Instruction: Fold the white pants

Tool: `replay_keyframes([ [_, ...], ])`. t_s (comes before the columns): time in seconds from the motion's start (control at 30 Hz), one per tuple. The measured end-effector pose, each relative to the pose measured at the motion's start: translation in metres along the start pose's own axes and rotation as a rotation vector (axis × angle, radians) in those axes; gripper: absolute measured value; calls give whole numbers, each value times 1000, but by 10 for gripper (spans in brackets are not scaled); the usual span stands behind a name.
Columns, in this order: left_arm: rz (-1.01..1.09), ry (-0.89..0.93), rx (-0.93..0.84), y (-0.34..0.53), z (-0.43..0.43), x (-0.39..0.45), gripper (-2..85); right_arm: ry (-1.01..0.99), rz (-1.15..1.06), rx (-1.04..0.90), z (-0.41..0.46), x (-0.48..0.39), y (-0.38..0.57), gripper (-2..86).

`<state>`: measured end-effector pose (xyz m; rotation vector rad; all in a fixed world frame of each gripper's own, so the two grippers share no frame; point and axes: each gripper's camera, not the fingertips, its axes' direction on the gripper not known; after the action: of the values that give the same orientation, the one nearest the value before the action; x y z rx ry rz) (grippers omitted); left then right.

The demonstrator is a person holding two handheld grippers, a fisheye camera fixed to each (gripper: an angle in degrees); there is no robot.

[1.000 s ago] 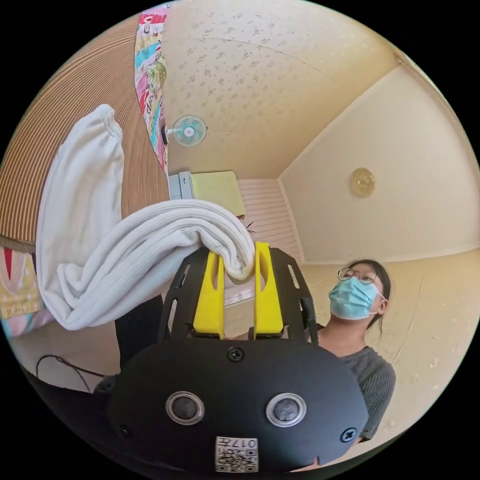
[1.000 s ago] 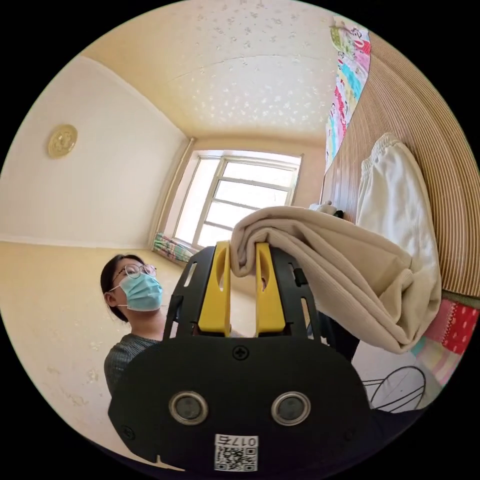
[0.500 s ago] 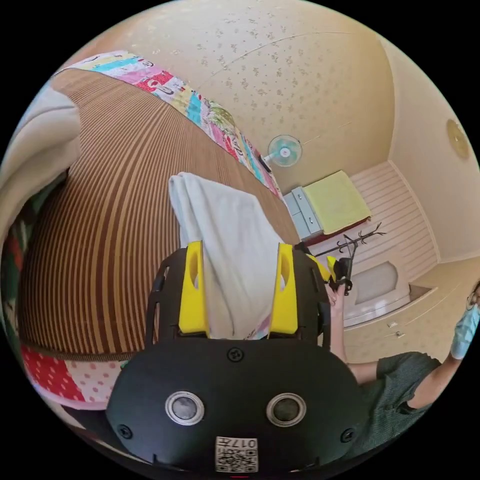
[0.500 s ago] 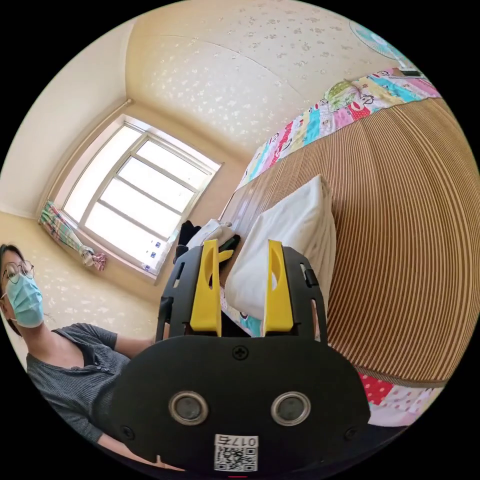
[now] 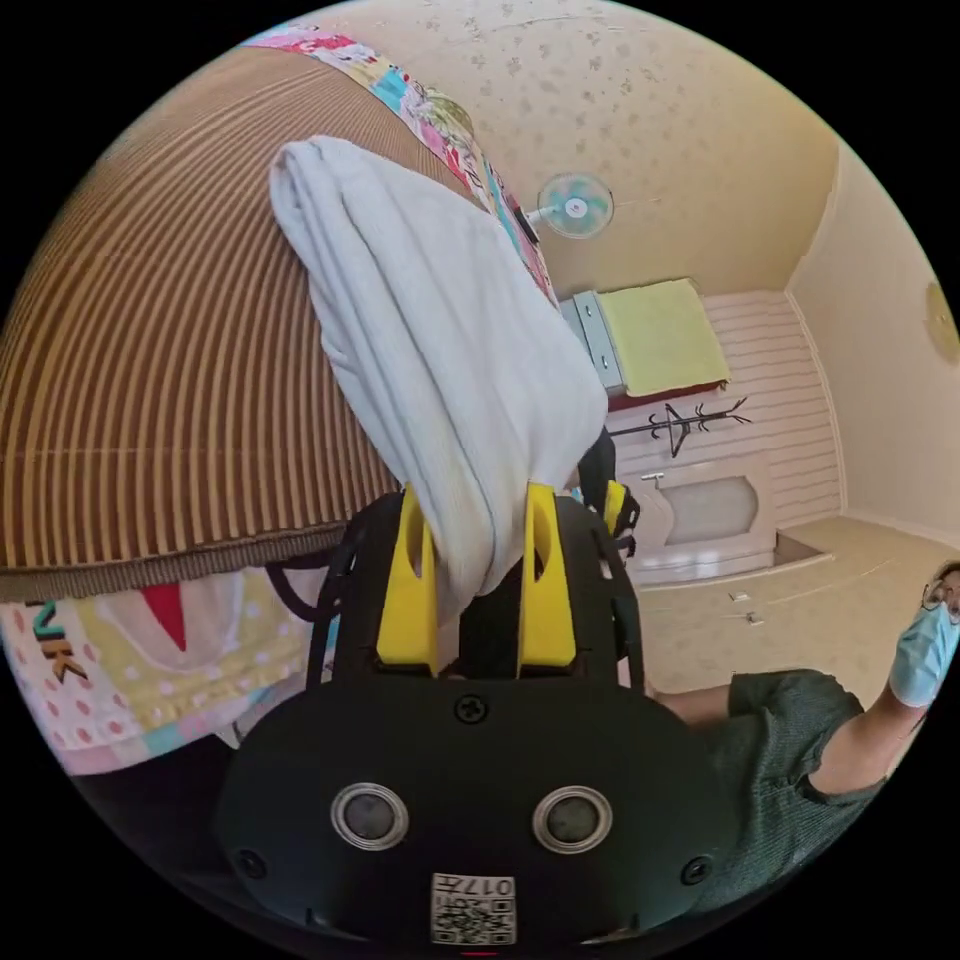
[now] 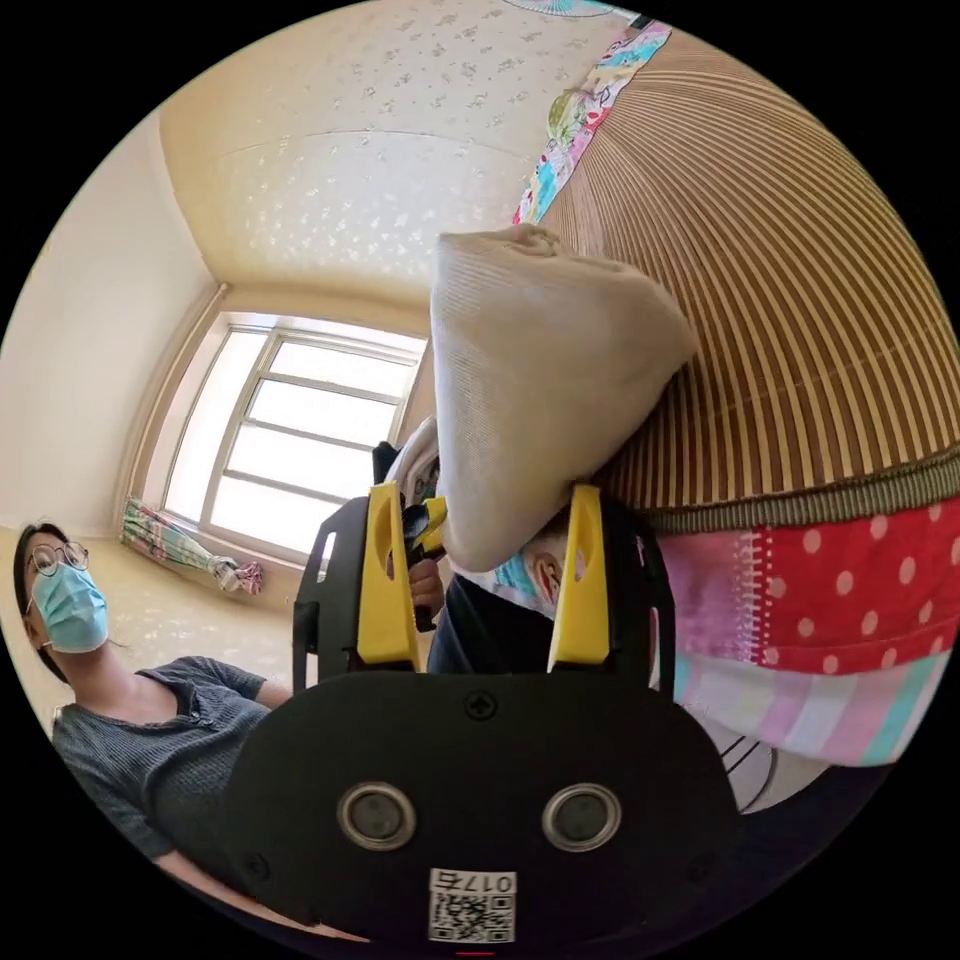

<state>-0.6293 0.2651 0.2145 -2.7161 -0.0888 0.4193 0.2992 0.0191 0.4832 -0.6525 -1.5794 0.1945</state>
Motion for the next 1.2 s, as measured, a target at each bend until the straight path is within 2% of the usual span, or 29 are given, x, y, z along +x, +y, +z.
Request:
replay_keyframes([
  [0.07,38,-64,-5,20,20,16,116,19,5,-21,0,1,-10,217],
  [0.13,24,-54,10,33,27,17,112,25,5,-68,-3,2,-18,214],
  [0.2,0,-19,13,42,30,14,111,-53,21,-117,-13,2,-24,222],
  [0.43,-22,4,-37,71,30,15,109,15,41,-99,-74,-5,14,232],
  [0.67,20,22,-131,105,62,25,107,-127,112,-137,-106,34,55,268],
  [0.8,18,65,-177,119,81,27,104,-445,109,-210,-74,43,55,300],
  [0.87,36,64,-192,131,89,35,101,-403,118,-266,-55,41,52,300],
  [0.97,58,25,-139,145,83,39,103,-429,43,-233,-57,32,51,274],
  [1.03,74,64,-119,151,79,40,105,-458,-52,-179,-70,18,49,240],
  [1.1,138,96,-73,160,72,50,105,-468,-232,-135,-92,-6,35,199],
  [1.2,228,7,-6,178,64,73,104,-431,-426,-54,-137,-40,-1,152],
])
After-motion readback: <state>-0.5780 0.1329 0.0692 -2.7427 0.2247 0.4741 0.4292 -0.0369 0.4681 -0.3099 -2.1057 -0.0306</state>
